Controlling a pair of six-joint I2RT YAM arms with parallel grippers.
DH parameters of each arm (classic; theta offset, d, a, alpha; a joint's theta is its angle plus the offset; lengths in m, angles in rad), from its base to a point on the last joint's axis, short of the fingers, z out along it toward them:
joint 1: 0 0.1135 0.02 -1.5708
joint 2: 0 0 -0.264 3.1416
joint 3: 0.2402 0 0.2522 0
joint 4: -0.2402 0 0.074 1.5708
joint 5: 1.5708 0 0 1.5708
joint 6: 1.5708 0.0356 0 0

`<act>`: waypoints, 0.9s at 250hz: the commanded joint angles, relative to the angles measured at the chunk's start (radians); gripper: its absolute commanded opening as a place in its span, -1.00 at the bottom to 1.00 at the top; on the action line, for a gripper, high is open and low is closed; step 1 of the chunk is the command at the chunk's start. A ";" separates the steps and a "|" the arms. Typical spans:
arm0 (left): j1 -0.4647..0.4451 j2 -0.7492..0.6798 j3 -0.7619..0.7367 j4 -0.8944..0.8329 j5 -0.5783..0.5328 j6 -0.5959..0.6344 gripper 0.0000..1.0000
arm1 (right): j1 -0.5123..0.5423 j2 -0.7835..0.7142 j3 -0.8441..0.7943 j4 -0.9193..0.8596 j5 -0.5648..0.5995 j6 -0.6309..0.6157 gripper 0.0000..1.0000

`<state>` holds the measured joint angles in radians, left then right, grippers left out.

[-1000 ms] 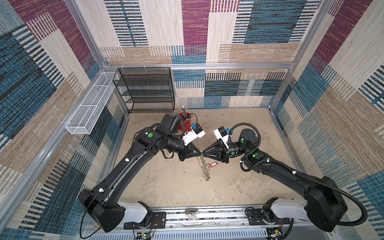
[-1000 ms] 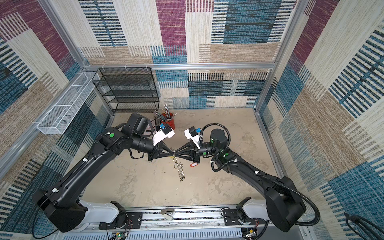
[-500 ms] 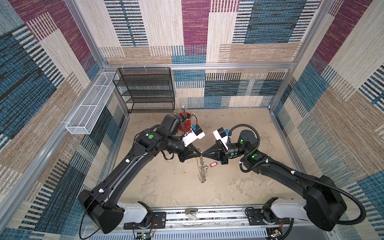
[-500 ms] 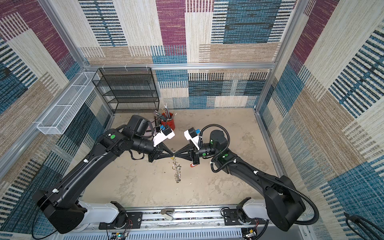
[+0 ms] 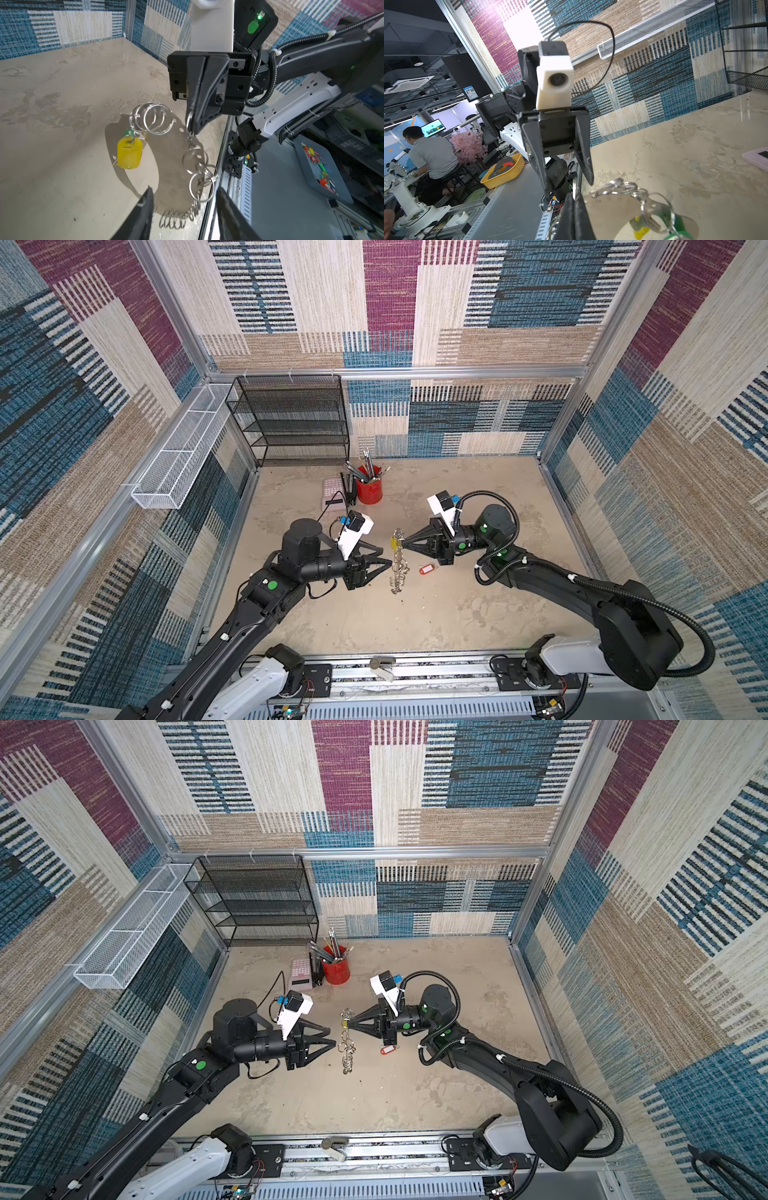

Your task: Put the keys on the keyring

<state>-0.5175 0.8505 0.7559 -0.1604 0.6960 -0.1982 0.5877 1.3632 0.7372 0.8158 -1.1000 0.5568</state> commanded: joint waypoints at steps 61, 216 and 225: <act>0.001 0.022 -0.160 0.631 0.035 -0.277 -0.07 | 0.001 -0.004 -0.010 0.121 0.005 0.072 -1.00; -0.020 0.084 -0.128 0.603 0.113 -0.241 -0.50 | 0.002 -0.007 -0.002 0.117 0.014 0.075 -1.00; -0.021 0.086 -0.126 0.604 0.111 -0.241 -0.51 | 0.001 -0.006 -0.003 0.117 0.014 0.075 -1.00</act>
<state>-0.5350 0.9295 0.6136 0.4213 0.7918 -0.4408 0.5880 1.3624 0.7269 0.8917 -1.0889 0.6193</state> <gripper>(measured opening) 0.256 0.051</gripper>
